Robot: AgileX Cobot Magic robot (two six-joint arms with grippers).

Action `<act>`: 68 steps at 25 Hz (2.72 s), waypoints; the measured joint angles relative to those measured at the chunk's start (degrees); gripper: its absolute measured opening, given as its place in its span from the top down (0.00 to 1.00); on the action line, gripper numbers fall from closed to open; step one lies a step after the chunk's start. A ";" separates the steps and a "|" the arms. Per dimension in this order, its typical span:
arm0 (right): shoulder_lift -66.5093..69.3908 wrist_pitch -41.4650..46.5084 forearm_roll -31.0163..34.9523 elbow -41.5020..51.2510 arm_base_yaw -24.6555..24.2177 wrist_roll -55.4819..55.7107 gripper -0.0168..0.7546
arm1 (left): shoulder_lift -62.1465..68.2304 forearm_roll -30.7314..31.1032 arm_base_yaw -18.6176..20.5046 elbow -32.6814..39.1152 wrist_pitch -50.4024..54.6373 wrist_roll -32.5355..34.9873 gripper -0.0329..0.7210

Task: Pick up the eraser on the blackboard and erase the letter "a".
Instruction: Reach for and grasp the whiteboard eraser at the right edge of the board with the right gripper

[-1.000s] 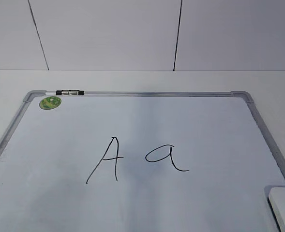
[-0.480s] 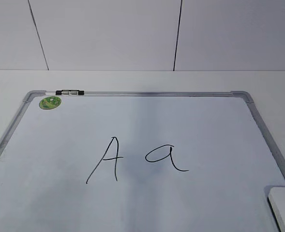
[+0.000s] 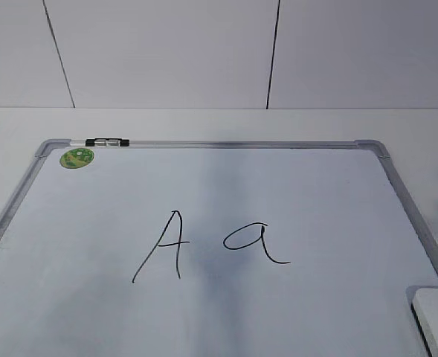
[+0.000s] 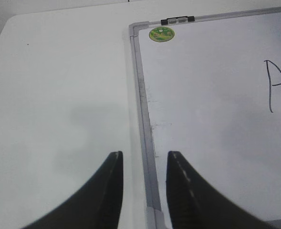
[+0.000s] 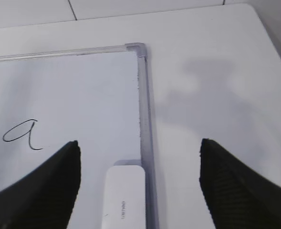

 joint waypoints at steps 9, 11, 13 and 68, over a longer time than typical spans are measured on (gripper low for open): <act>6.97 9.55 8.79 -1.71 0.00 -0.44 0.21 | 0.00 0.00 0.00 0.00 0.00 0.00 0.65; 7.67 10.04 10.23 -1.71 0.00 -0.44 0.21 | 0.00 0.00 0.00 0.00 0.00 0.00 0.65; 8.50 10.07 11.53 -1.71 0.00 -0.44 0.21 | 0.00 0.00 0.00 0.00 0.00 0.00 0.65; 31.25 9.26 2.77 5.88 10.21 6.75 0.13 | 0.00 0.00 0.00 0.00 0.00 0.00 0.65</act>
